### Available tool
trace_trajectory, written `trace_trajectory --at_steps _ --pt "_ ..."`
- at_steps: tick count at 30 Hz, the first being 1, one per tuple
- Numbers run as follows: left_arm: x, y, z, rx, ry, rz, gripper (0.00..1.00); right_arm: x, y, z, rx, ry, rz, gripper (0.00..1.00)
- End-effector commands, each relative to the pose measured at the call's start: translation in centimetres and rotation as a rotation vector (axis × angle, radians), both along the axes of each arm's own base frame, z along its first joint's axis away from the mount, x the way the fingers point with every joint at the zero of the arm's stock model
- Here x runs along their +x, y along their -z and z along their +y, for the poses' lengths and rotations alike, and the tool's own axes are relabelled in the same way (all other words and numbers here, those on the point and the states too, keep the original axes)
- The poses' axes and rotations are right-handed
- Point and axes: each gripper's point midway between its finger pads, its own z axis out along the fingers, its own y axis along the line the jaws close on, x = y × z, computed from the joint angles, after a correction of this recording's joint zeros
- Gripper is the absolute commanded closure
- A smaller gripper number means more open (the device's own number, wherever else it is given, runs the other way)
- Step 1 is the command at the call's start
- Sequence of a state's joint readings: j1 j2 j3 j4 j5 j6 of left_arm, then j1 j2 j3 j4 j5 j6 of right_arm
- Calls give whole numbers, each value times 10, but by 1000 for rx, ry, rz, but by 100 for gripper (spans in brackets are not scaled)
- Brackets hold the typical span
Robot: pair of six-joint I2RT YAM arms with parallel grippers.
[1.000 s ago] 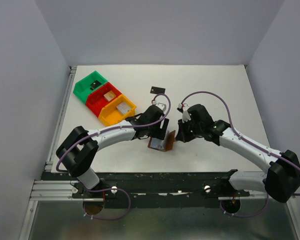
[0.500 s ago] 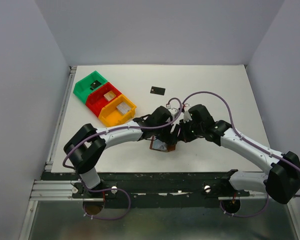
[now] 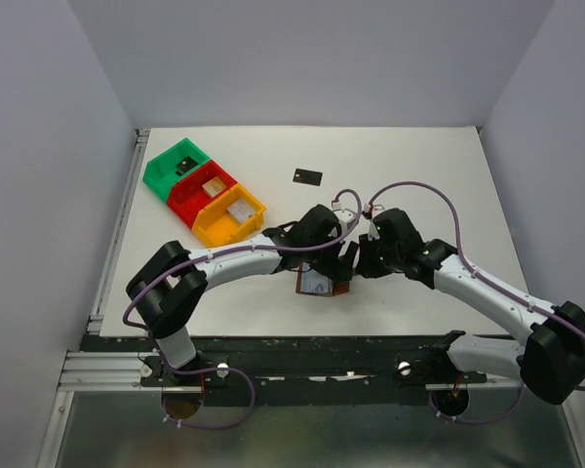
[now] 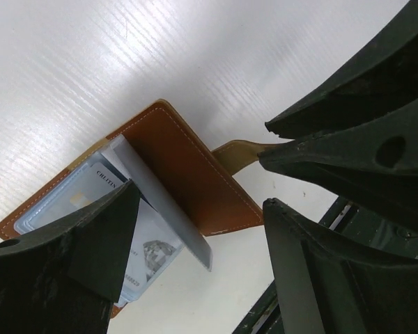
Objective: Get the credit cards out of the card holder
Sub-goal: Remove the credit card from the card holder.
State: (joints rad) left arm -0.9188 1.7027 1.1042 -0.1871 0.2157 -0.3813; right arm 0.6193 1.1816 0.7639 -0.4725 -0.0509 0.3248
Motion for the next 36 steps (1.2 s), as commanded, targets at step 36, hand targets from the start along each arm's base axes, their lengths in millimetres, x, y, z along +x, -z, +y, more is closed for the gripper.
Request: trace_trajectory --at_steps 36 --pt "46 -71 16 -227 -168 -89 13 -2 -60 -38 126 224 -249 47"
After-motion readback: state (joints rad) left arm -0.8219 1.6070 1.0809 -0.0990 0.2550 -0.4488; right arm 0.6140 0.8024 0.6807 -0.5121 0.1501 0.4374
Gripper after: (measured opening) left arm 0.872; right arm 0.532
